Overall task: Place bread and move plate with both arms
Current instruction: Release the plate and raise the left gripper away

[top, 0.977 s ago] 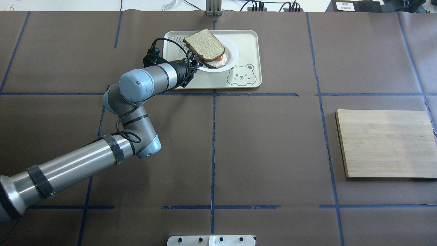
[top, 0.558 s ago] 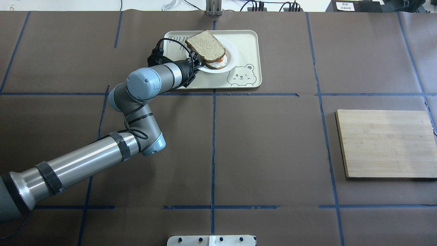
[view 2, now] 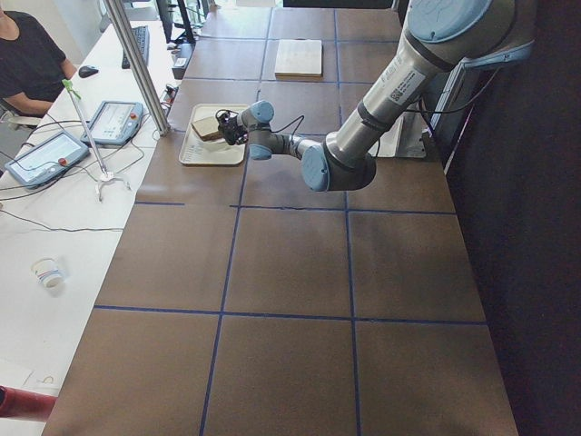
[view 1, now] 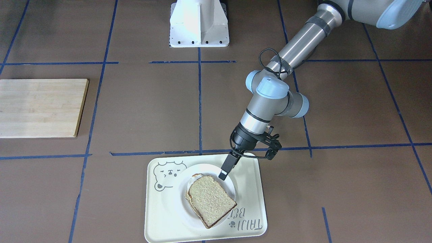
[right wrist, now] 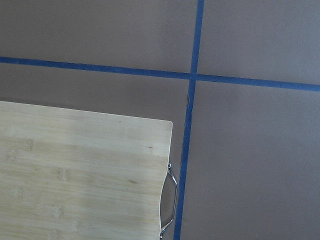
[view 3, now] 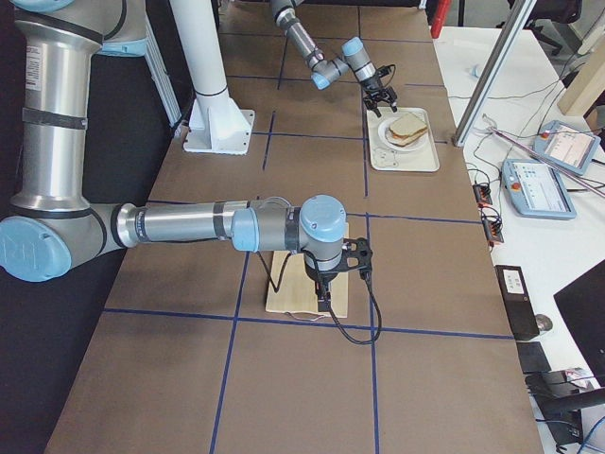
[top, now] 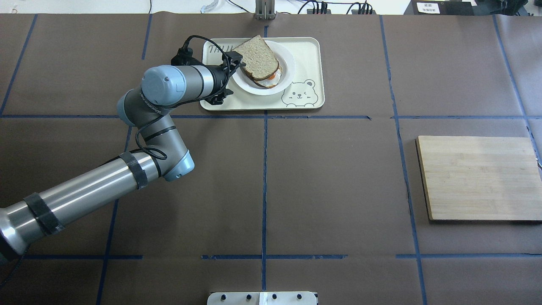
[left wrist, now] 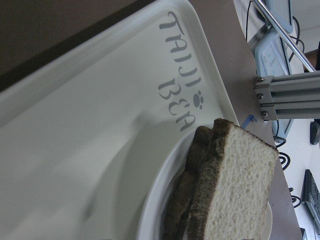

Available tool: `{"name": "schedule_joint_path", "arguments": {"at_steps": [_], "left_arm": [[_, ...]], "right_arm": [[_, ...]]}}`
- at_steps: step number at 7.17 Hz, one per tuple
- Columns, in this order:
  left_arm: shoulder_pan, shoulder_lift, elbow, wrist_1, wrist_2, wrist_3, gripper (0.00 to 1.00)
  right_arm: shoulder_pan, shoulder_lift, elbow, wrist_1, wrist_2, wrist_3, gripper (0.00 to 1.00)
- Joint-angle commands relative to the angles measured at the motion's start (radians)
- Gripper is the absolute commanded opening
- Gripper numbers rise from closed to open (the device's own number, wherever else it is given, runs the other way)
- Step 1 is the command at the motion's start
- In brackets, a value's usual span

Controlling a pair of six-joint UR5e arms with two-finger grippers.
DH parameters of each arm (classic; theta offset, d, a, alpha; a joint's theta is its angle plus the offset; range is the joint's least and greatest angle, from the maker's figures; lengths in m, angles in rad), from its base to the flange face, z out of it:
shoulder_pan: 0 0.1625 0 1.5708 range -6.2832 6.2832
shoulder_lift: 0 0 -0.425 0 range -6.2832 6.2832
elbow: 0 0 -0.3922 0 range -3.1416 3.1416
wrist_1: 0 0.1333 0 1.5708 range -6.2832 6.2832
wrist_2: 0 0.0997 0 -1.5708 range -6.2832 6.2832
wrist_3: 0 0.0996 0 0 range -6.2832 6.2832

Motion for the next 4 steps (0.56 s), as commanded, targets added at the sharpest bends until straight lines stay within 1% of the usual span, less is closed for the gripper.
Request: {"name": "schedule_joint_path", "arguments": {"at_steps": [1, 2, 4], "left_arm": [[-0.046, 0.130, -0.332, 0.330, -0.086, 0.222, 1.00], [-0.062, 0.154, -0.444, 0.505, -0.088, 0.343, 1.00], [-0.077, 0.232, -0.624, 0.774, -0.088, 0.633, 1.00]], "right_arm": [[0.000, 0.000, -0.004, -0.002, 0.001, 0.000, 1.00], [0.000, -0.002, -0.004, 0.001, 0.001, -0.001, 1.00], [0.000, -0.002, -0.004, 0.004, 0.001, -0.001, 1.00]]}}
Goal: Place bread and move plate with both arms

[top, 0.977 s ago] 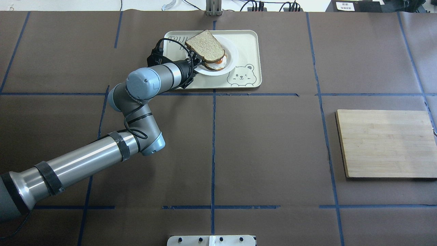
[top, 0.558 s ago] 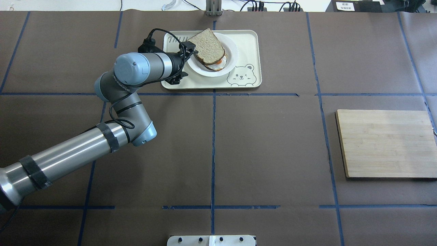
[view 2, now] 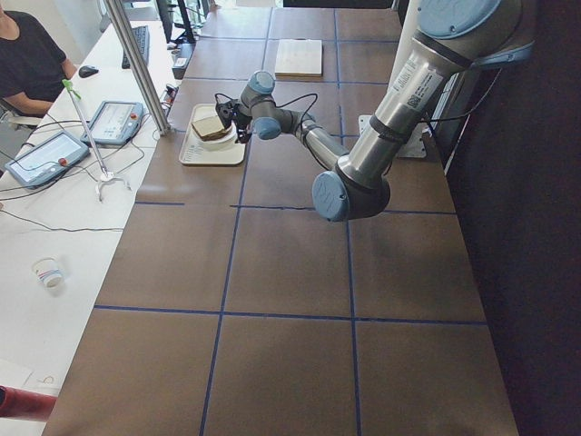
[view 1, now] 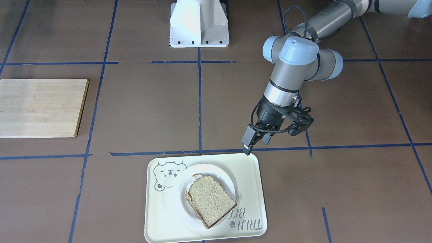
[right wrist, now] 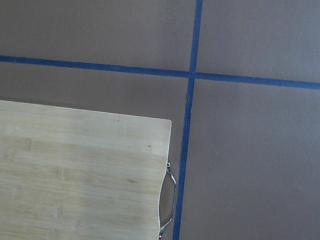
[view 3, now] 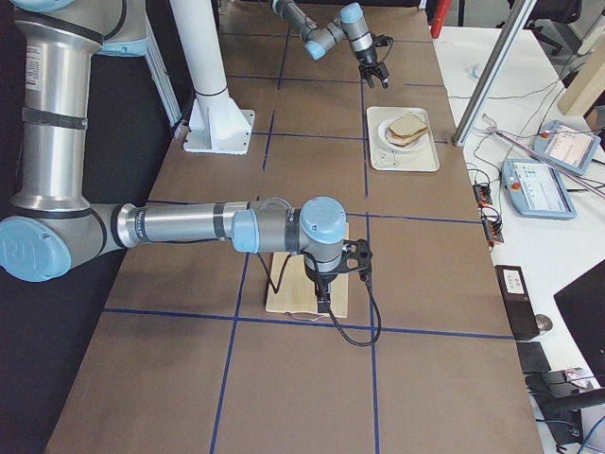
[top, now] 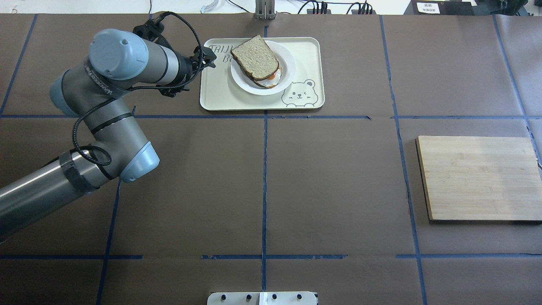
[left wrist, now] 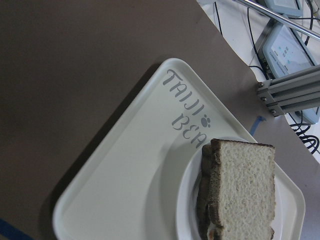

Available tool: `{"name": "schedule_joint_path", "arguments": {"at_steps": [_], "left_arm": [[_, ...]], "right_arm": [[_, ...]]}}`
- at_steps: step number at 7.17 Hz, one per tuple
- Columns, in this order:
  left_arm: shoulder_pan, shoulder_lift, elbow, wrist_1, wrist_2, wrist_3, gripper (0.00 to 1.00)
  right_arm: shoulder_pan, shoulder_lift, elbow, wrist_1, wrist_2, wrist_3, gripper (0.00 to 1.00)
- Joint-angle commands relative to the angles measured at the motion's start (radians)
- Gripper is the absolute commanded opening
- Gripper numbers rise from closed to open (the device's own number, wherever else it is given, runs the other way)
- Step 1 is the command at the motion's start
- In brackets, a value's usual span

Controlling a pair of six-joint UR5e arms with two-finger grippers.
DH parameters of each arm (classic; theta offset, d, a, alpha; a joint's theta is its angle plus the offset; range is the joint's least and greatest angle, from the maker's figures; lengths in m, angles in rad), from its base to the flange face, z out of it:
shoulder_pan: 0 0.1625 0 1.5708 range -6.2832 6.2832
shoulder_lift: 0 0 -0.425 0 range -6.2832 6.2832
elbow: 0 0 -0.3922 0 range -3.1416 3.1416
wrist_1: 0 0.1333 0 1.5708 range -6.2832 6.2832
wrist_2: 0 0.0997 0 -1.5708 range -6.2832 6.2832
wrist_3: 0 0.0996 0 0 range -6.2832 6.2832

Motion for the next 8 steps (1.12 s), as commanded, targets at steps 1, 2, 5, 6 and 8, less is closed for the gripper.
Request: {"name": "schedule_joint_path", "arguments": {"at_steps": [1, 2, 5, 6, 8], "left_arm": [[-0.030, 0.113, -0.189, 0.244, 0.001, 0.335, 1.00], [-0.061, 0.197, -0.244, 0.253, -0.003, 0.449, 1.00], [-0.260, 0.388, -0.283, 0.256, -0.255, 0.785, 1.00], [-0.329, 0.438, -0.279, 0.262, -0.299, 0.937, 1.00], [-0.465, 0.547, -0.265, 0.271, -0.414, 1.210, 1.00]], "right_arm": [[0.000, -0.005, -0.002, 0.002, 0.000, 0.000, 1.00], [0.000, -0.002, 0.001, -0.004, -0.001, 0.001, 1.00], [0.000, -0.054, -0.044, 0.003, -0.001, 0.004, 1.00], [0.000, -0.056, -0.049, 0.004, 0.002, 0.006, 1.00], [0.000, -0.060, -0.048, 0.005, 0.043, 0.004, 1.00]]}}
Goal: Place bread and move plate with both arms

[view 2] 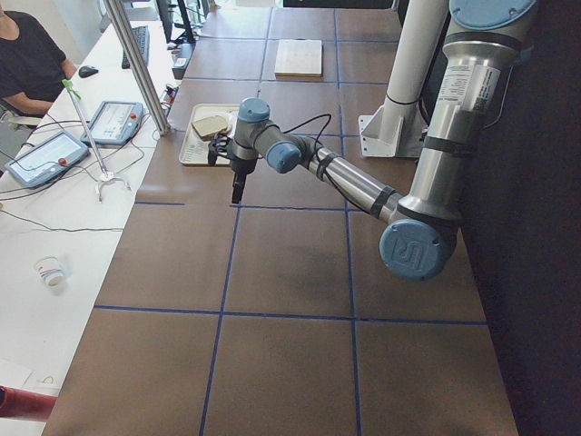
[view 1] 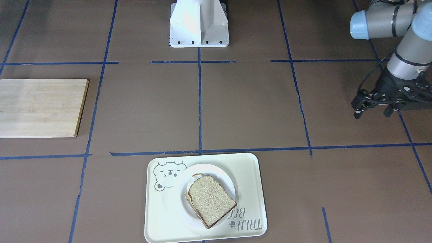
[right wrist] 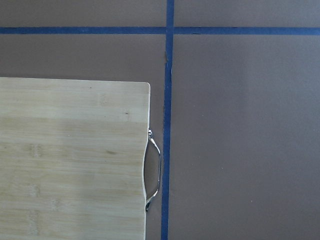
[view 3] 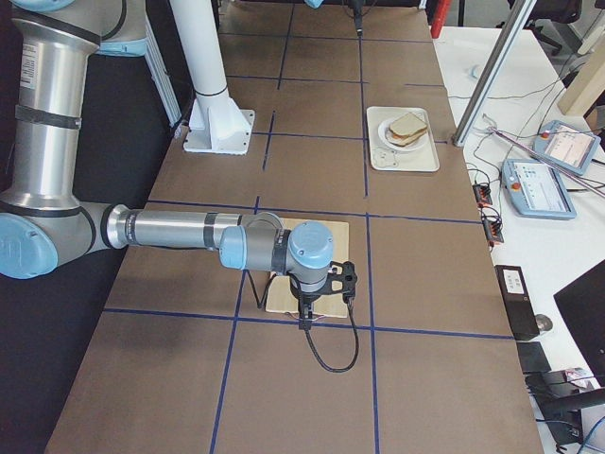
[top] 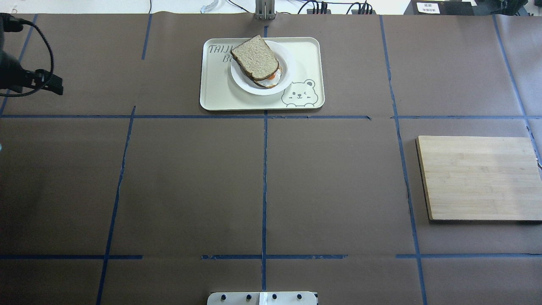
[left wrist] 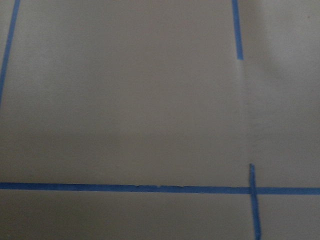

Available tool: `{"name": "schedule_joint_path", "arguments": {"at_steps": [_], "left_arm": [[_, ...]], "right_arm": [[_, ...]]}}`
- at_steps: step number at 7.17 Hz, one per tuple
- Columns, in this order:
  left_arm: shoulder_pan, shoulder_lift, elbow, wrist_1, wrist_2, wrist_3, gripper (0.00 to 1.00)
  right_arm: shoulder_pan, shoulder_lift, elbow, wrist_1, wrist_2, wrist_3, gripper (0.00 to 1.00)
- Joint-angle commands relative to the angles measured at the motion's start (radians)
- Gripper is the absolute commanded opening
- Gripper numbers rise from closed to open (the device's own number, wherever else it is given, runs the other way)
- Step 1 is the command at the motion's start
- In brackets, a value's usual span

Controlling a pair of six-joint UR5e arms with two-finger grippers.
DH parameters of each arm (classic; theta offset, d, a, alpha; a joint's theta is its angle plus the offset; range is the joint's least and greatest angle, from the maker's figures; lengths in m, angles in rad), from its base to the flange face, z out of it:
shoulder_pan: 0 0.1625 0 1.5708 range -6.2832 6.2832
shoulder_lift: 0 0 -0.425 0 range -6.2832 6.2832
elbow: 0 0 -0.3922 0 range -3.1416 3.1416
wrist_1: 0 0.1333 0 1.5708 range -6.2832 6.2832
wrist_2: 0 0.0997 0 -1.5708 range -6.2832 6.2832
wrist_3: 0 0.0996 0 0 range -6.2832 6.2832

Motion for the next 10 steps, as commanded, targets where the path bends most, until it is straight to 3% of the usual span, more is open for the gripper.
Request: {"name": "schedule_joint_path", "arguments": {"at_steps": [1, 3, 4, 5, 10], "left_arm": [[-0.167, 0.107, 0.026, 0.044, -0.105, 0.316, 1.00], [-0.325, 0.110, 0.133, 0.176, -0.202, 0.588, 1.00], [-0.400, 0.112, 0.184, 0.192, -0.273, 0.703, 1.00], [-0.435, 0.136, 0.208, 0.193, -0.277, 0.771, 1.00], [-0.433, 0.165, 0.238, 0.233, -0.278, 0.770, 1.00]], "right_arm": [[0.000, 0.002, 0.002, 0.002, 0.020, -0.001, 1.00], [0.000, 0.011, -0.001, 0.002, 0.020, -0.001, 1.00], [0.000, 0.011, 0.000, 0.002, 0.020, -0.001, 1.00], [0.002, 0.011, 0.005, 0.002, 0.021, -0.001, 1.00], [0.021, 0.014, 0.008, 0.003, 0.021, -0.006, 1.00]]}}
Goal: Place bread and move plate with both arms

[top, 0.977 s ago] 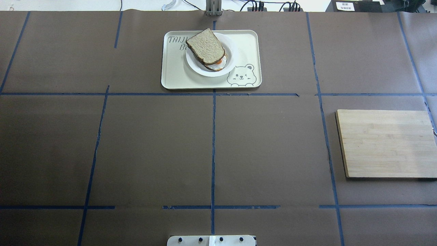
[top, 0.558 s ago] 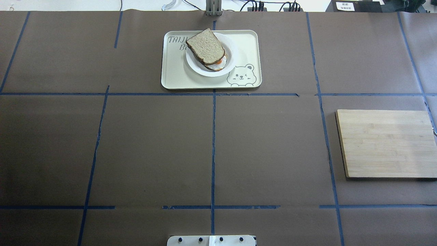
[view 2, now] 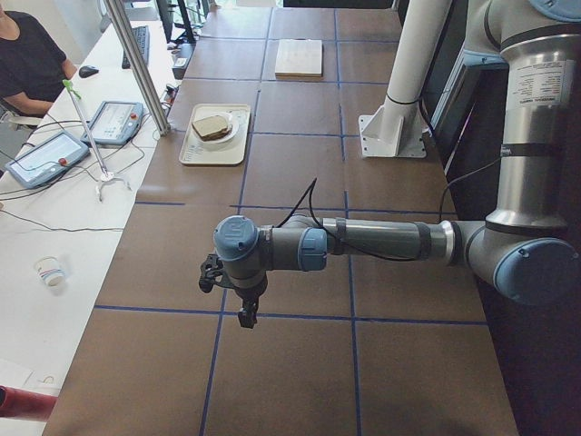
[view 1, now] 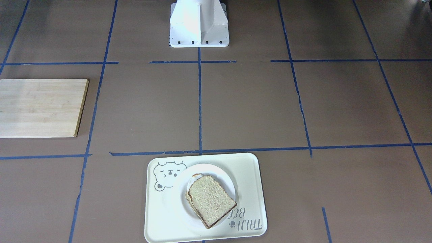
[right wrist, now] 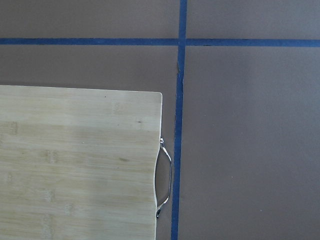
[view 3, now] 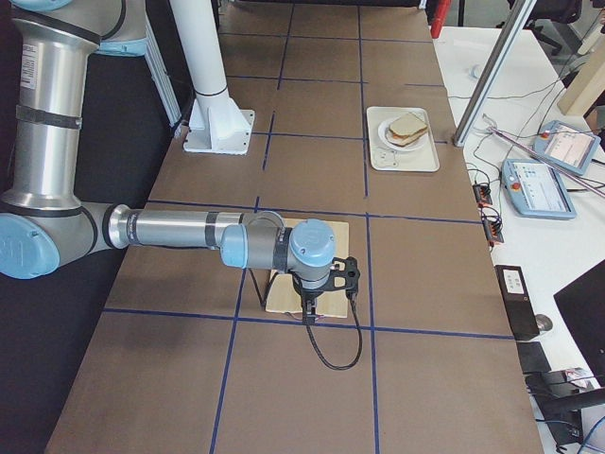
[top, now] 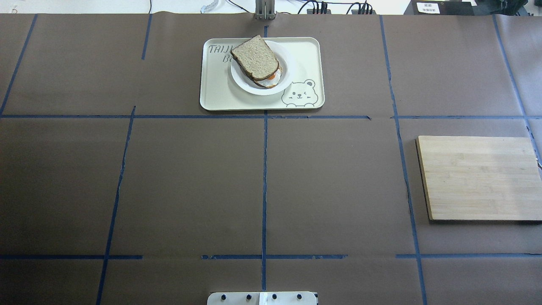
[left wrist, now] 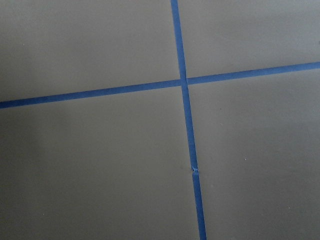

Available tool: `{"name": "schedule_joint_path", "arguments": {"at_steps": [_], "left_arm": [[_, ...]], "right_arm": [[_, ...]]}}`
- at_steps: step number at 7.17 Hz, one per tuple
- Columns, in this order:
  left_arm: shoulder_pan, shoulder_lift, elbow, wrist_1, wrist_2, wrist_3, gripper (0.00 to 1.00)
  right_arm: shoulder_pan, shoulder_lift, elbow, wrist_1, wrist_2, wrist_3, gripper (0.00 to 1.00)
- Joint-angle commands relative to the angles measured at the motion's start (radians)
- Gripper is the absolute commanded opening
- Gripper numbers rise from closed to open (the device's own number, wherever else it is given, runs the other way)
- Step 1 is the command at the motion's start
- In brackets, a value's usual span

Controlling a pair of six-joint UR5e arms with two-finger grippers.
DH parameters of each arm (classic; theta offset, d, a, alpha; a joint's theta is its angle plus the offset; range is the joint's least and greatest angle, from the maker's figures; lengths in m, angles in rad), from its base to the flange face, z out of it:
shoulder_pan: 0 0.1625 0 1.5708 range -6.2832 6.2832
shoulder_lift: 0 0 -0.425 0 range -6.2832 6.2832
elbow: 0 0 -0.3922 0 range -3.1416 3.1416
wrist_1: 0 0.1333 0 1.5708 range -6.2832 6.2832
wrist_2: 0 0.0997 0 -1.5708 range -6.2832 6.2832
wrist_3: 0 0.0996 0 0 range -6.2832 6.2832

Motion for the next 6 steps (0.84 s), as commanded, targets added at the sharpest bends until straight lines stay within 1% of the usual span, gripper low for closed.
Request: {"name": "schedule_joint_path", "arguments": {"at_steps": [1, 2, 6], "left_arm": [[-0.001, 0.004, 0.026, 0.003, 0.000, -0.001, 1.00], [-0.001, 0.003, 0.039, 0.001, 0.000, -0.001, 1.00], [0.001, 0.001, 0.036, 0.001, -0.002, 0.003, 1.00]], "right_arm": [[0.008, 0.004, 0.003, 0.000, 0.001, -0.001, 1.00], [0.013, 0.004, 0.003, 0.000, 0.001, -0.003, 1.00], [0.014, 0.002, -0.002, -0.001, 0.002, -0.006, 1.00]]}}
